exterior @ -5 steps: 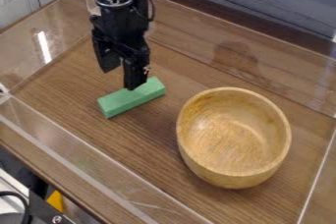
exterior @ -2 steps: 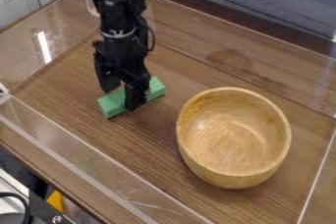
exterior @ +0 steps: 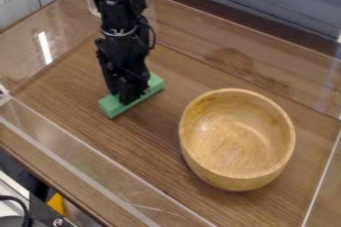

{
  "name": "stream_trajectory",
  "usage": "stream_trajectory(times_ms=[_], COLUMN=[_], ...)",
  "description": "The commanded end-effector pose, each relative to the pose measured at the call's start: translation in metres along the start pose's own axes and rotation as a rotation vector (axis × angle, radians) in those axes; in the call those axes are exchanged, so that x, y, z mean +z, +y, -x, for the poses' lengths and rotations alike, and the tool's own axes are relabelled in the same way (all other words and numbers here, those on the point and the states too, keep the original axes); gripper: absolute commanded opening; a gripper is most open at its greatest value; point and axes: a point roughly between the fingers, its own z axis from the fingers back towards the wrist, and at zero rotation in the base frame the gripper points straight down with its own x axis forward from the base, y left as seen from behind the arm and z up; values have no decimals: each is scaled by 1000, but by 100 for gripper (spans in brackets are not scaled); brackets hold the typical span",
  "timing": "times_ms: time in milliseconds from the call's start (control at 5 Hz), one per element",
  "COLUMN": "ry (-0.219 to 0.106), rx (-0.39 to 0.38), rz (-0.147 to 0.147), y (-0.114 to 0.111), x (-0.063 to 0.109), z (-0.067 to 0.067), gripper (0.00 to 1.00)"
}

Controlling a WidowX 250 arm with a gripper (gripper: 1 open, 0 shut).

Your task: Put the green block in the brown bowl

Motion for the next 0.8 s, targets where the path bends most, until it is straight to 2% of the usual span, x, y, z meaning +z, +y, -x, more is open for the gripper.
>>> stream_trajectory(times_ms=[0,200,600], ry=[3,6,-4], rx=[26,44,-38], rz=[12,28,34], y=[7,11,6], x=[12,25,30], z=[-4,-9,0], gripper=[0,0,0])
